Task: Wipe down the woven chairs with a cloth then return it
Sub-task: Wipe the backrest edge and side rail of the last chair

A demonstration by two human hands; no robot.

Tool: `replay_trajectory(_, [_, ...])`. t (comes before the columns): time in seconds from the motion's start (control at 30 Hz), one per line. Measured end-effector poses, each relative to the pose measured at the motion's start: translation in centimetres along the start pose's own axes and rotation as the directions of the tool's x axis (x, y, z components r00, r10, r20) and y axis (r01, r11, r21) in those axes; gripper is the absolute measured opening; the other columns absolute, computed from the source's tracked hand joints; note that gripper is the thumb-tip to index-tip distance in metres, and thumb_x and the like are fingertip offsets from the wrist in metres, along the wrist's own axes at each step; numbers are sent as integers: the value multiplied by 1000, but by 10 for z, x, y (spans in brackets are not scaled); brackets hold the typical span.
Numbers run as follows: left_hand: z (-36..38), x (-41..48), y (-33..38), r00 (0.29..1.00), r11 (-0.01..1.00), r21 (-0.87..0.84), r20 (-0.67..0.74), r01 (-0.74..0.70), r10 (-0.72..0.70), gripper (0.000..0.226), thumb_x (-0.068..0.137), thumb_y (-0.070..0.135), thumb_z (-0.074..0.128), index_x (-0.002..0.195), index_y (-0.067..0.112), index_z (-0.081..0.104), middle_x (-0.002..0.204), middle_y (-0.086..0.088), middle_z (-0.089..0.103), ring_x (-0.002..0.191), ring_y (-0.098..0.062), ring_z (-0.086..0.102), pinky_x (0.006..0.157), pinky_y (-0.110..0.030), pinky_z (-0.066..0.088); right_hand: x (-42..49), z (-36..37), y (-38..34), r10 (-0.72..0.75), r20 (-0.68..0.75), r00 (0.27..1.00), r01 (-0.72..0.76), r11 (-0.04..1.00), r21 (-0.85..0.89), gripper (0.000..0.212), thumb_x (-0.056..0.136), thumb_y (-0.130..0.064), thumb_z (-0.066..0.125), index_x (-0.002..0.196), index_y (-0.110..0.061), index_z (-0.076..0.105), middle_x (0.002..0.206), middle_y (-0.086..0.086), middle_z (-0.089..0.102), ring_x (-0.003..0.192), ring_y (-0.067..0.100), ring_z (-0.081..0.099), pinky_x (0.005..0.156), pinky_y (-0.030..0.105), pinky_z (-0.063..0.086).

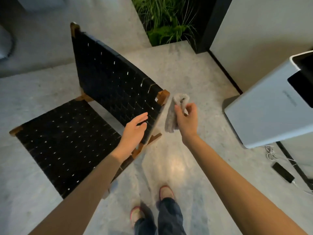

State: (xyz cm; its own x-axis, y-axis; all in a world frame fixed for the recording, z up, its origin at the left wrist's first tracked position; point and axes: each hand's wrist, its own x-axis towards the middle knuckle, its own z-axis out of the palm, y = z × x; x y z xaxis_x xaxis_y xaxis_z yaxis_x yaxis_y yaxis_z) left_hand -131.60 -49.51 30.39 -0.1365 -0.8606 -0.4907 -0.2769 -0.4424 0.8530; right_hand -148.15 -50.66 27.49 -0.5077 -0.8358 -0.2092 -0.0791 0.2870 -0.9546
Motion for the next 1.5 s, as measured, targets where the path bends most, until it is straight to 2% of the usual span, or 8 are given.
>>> replay_trajectory(0.27, [24, 84, 5, 994, 999, -53, -105, 10, -15, 47, 100, 15, 43, 142, 36, 39, 119, 19, 50, 94, 3, 50, 98, -28, 44, 71, 53, 29, -127, 190, 974, 132, 991, -18, 24, 92, -34, 59, 89, -15, 45, 108, 12, 57, 105, 9, 56, 95, 46, 48])
replay_trajectory(0.37, [29, 107, 1, 993, 999, -17, -114, 28, -30, 50, 99, 11, 44, 142, 34, 36, 142, -1, 44, 126, -13, 46, 109, -36, 36, 87, 61, 37, -167, 241, 956, 160, 986, 48, 25, 99, -38, 48, 93, -15, 48, 125, 8, 54, 119, -16, 39, 114, 40, 30])
replay_trajectory(0.5, [35, 121, -21, 987, 992, 53, -112, -113, 118, 49, 98, 9, 45, 136, 39, 36, 154, -2, 25, 139, -17, 30, 114, -40, 30, 95, 75, 54, -218, 202, 955, 222, 975, 3, 18, 92, -56, 43, 98, -44, 31, 109, 10, 47, 104, 29, 50, 95, 54, 43])
replay_trajectory(0.77, [35, 140, -78, 961, 980, 105, -204, -170, 189, 49, 98, 8, 45, 126, 48, 37, 154, 8, 21, 140, -15, 28, 113, -44, 31, 94, 100, 88, -460, -21, 888, 451, 878, -160, 65, 95, -36, 52, 147, -13, 21, 148, 11, 32, 133, 19, 33, 108, 31, 28])
replay_trajectory(1.07, [25, 148, -182, 950, 937, 239, -114, -257, 289, 47, 99, 9, 42, 127, 45, 33, 151, 10, 25, 127, 10, 22, 91, 4, 24, 87, 120, 129, -543, -226, 809, 507, 838, -201, 61, 97, -37, 45, 149, -16, 21, 148, 11, 34, 119, 0, 28, 104, 13, 18])
replay_trajectory(1.17, [26, 157, -212, 953, 921, 288, -68, -264, 295, 49, 100, 12, 41, 131, 48, 27, 153, 15, 18, 128, 10, 14, 104, -12, 18, 72, 137, 173, -451, -206, 868, 409, 886, -217, 68, 96, -48, 36, 150, -10, 21, 147, 13, 32, 121, 17, 31, 100, 28, 29])
replay_trajectory(1.33, [18, 171, -274, 913, 802, 481, -9, -353, 407, 53, 100, 17, 41, 137, 47, 16, 153, 22, 3, 139, 0, 3, 116, -31, 12, 53, 163, 252, -414, -151, 898, 382, 902, -201, 71, 95, -51, 37, 148, -8, 20, 146, 11, 32, 111, 4, 23, 96, 1, 14])
replay_trajectory(1.5, [-1, 188, -342, 936, 706, 644, 50, -297, 348, 53, 101, 26, 36, 136, 51, 5, 157, 16, 3, 146, -11, 2, 119, -43, 12, 46, 182, 315, -413, -137, 900, 394, 908, -144, 76, 90, -61, 32, 148, -12, 21, 145, 6, 33, 122, 12, 32, 102, 12, 22])
